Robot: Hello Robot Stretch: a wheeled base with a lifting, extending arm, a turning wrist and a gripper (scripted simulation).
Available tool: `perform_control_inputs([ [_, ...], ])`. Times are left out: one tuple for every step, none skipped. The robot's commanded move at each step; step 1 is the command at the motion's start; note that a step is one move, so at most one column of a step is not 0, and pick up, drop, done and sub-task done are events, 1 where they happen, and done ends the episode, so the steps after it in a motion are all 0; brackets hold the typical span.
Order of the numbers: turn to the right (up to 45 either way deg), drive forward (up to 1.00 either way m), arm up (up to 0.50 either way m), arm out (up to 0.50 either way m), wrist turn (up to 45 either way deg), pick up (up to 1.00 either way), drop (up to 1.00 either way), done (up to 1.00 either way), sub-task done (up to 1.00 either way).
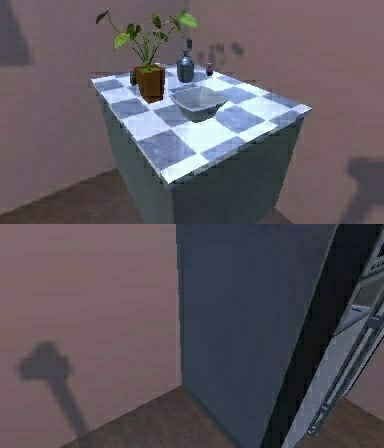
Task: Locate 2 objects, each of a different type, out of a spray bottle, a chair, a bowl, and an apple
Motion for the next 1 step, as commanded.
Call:
perform_control_inputs([
  [-45.0,0.0,0.0,0.0,0.0,0.0,0.0,0.0,0.0],
])
